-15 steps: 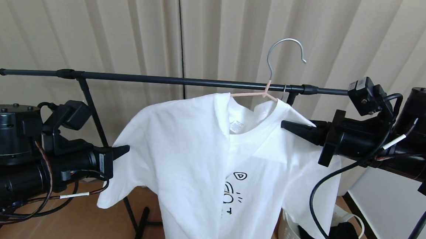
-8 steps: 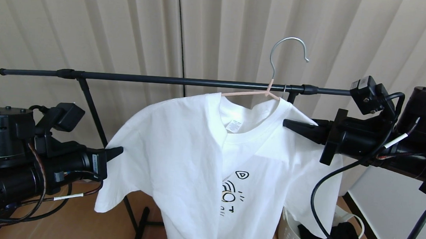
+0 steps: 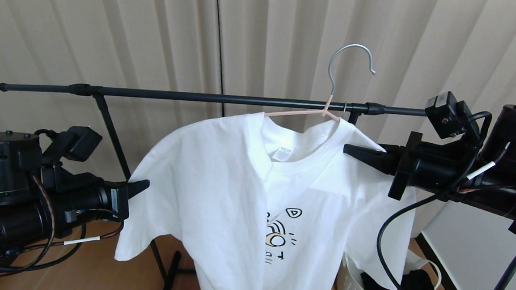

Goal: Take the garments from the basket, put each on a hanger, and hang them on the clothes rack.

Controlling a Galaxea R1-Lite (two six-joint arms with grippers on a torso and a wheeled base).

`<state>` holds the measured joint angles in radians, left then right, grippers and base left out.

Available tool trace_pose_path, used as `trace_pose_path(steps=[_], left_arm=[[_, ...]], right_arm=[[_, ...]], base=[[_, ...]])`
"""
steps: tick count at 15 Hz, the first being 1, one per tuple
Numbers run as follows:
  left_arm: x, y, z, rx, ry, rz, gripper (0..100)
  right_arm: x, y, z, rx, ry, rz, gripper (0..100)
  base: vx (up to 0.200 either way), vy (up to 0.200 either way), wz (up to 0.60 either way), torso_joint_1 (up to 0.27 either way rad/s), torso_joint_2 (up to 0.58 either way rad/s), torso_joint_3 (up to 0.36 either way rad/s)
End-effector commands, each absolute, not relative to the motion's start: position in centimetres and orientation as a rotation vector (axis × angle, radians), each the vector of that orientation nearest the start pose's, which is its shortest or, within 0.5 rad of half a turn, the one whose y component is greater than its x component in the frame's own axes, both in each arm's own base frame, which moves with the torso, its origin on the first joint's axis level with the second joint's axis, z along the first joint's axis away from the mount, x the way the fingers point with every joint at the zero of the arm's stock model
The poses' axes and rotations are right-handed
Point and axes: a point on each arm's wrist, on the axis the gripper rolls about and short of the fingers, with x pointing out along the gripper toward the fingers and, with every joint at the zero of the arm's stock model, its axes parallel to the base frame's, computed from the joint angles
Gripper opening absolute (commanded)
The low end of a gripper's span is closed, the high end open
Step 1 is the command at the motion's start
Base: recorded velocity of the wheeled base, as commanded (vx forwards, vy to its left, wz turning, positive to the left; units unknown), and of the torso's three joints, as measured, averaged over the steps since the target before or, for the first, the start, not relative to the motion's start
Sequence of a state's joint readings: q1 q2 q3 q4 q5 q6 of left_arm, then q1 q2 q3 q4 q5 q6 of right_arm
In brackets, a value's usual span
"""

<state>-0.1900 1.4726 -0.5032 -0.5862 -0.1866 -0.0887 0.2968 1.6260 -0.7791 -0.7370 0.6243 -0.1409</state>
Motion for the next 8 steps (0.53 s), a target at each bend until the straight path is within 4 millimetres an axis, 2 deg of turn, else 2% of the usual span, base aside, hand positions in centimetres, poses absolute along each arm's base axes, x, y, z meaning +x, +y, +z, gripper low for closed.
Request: trace_pose_path(steps=[1,4,8], left_arm=[[21.8,-4.7,16.3,-0.086,0.384,-0.361,100],[21.0,-4.7,17.3,-0.089,0.339,-0.388,100],[18.7,-4.4,20.7,-0.100,0.204,-0.501,100]], right_arm=[[27.0,9.7,20.7,-0.112,0.049,0.927,0],[26.8,9.6,20.8,-0.112,0.046,0.929,0],[26.8,9.6,20.8,-0.112,0.048,0.927,0]], base=[[0.000,0.000,0.00,0.000,0.00,0.000],[0.000,0.000,0.00,0.000,0.00,0.000],[0.000,0.000,0.00,0.000,0.00,0.000]])
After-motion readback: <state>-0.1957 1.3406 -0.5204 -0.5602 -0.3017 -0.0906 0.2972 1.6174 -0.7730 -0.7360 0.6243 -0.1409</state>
